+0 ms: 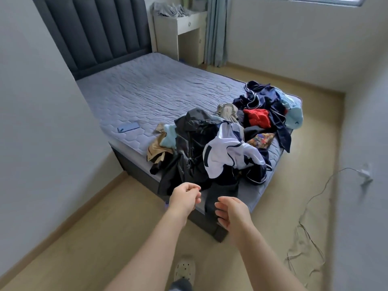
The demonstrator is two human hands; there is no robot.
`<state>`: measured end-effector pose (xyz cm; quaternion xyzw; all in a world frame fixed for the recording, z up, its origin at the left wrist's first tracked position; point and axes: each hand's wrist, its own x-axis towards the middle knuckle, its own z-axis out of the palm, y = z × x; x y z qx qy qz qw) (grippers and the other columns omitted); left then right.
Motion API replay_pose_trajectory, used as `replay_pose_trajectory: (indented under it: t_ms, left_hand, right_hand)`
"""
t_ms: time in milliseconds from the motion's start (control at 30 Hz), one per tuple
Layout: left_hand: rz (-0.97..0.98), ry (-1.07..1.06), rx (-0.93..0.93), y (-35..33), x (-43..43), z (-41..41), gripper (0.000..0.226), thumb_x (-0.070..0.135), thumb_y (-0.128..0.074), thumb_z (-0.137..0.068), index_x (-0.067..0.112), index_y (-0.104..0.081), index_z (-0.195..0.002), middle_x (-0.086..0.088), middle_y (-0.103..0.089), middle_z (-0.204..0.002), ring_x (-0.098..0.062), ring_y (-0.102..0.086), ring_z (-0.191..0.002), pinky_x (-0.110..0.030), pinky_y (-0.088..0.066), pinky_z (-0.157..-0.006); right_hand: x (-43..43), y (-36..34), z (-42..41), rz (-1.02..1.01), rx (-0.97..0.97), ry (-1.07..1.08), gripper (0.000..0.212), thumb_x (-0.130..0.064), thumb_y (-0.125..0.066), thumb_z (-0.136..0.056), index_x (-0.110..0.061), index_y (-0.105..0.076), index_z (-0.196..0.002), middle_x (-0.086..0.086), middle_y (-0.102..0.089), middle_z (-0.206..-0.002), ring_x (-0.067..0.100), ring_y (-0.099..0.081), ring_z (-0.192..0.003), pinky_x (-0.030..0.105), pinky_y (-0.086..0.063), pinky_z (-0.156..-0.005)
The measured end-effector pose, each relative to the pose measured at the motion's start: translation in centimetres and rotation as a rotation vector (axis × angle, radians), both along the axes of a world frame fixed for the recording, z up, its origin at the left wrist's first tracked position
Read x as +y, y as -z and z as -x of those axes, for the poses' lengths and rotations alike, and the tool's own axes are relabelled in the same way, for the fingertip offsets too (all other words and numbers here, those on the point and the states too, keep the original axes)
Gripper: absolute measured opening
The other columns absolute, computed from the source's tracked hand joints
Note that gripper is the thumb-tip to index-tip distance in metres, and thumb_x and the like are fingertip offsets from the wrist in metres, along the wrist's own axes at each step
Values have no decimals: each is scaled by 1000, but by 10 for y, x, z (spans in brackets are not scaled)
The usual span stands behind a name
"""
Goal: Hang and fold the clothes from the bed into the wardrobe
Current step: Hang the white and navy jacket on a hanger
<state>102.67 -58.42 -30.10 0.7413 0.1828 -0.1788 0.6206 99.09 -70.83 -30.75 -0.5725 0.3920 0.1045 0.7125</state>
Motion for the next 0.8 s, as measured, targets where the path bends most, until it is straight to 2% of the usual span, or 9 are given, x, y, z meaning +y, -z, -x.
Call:
replay_pose_trajectory:
  t_ms: [100,267,367,500,667,800]
  left_hand:
    - [-21,40,-25,-3,-15,-59,19,14,-48,-92,23,-62,-83,3,-65,-82,-9,-61,-71,-23,-48,-67]
    - [-54,115,1,-1,-48,-136,19,12,-46,-91,21,-62,-86,3,-64,-80,-8,-59,-68,-19,-46,-60]
    - [-84,114,1,4,-70,-180,20,11,-45,-90,19,-62,-85,2,-64,-78,-10,-58,-68,-19,-45,-60]
    - [-120,55,-1,20,-107,-235,21,9,-45,-89,19,-62,-83,1,-64,-78,-11,-59,-69,-21,-43,-61]
    - [-135,-14,76,57,-170,-302,20,10,-45,-89,15,-64,-93,3,-61,-75,-11,-57,-67,-22,-44,-66]
    - [-179,-75,146,84,-208,-348,21,9,-46,-90,21,-62,-82,3,-61,-75,-10,-57,-67,-19,-41,-60]
  right_hand:
    - [-16,-3,-53,-2,-2,49,10,-12,-54,-91,-14,-60,-83,3,-63,-77,16,-56,-65,25,-44,-57]
    - [-50,2,-119,-17,14,93,8,-14,-55,-91,-14,-62,-86,5,-65,-82,17,-58,-71,26,-46,-60]
    - [-76,9,-160,-46,38,101,8,-12,-54,-91,-13,-60,-85,5,-63,-82,17,-55,-66,26,-45,-60]
    - [-112,25,-216,-57,95,37,10,-10,-53,-90,-13,-58,-82,3,-60,-77,15,-52,-61,25,-42,-58]
    - [-182,56,-292,-6,176,-114,7,-9,-53,-89,-12,-58,-84,4,-59,-76,14,-48,-56,23,-39,-53]
    - [-226,83,-345,11,234,-212,12,-4,-49,-86,-11,-51,-76,3,-49,-67,13,-39,-50,20,-30,-46]
